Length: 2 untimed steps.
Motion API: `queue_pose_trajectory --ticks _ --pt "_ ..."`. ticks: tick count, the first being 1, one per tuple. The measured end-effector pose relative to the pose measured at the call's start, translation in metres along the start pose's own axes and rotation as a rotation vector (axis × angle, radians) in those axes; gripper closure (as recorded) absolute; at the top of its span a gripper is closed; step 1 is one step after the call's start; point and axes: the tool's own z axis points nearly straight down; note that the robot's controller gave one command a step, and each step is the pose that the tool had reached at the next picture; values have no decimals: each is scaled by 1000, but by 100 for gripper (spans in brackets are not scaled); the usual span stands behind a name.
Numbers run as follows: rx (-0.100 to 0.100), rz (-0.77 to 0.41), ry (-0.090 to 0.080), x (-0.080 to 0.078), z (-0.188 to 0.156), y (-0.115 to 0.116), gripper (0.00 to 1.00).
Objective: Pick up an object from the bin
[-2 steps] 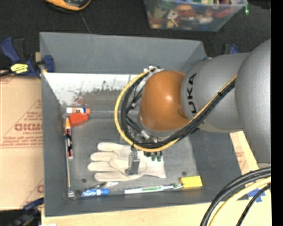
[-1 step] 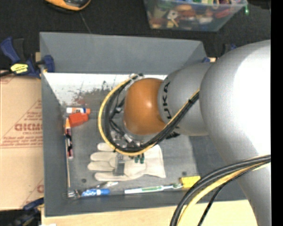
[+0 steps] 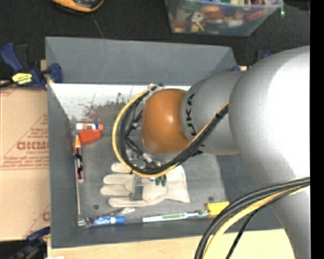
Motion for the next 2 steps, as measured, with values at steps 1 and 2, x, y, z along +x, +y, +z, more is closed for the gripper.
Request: queue_pose_trajectory --ticks 1,2 --pt "-3 38 2 1 -1 -1 0" --pt "-2 16 -1 0 -1 -1 0"
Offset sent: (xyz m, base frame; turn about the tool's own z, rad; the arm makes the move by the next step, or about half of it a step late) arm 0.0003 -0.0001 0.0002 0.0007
